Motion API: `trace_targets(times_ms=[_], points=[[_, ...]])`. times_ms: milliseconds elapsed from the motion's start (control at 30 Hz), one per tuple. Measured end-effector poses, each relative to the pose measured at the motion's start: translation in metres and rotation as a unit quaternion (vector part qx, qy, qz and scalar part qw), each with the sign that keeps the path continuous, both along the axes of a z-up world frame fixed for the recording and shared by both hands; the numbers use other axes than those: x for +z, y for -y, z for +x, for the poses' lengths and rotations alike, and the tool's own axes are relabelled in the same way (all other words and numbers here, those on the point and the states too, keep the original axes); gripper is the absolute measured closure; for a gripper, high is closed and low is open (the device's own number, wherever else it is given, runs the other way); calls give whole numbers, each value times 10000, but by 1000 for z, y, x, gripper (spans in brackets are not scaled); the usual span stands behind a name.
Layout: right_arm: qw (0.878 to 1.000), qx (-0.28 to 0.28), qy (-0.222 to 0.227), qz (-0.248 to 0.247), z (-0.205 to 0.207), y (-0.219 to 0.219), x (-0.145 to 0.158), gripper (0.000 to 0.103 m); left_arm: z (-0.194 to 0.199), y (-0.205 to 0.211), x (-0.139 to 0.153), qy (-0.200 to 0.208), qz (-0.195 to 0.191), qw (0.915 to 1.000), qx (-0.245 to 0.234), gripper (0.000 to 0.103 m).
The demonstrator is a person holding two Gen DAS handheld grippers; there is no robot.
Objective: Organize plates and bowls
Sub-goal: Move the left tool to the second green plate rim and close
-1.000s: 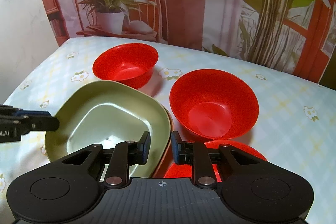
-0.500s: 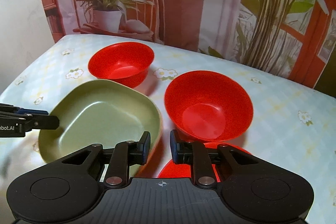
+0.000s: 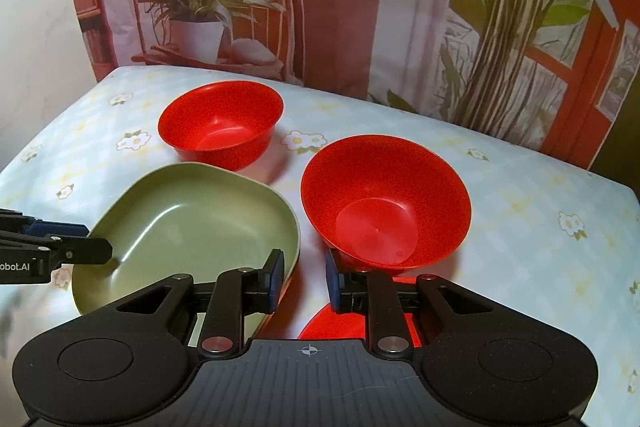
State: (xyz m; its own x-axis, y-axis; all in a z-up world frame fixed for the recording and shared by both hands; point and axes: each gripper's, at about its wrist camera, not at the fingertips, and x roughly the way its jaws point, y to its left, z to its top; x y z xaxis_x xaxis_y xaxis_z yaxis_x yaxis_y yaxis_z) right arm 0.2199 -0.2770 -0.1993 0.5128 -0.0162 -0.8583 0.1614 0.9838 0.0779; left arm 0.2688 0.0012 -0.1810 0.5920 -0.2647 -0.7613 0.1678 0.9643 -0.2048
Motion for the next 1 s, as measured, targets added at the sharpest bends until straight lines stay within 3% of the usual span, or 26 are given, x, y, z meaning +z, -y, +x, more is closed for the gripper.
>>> trace_targets(times_ms=[333,467,700,1000], points=[[9984,34,488,291,-29,1,29,82,-32,12,38,490,14,9988,-49,65],[9977,211,650,20,-55,-6,41,82,-55,28,45,510,-44,9983,-277,65],[9971,115,749,64,-110,-7,52,81,-97,64,38,269,-175,9960,-835,65],[9965,-442,712,-61,-172,4,50,81,-123,81,14,-59,-262,9933,-1123,65]])
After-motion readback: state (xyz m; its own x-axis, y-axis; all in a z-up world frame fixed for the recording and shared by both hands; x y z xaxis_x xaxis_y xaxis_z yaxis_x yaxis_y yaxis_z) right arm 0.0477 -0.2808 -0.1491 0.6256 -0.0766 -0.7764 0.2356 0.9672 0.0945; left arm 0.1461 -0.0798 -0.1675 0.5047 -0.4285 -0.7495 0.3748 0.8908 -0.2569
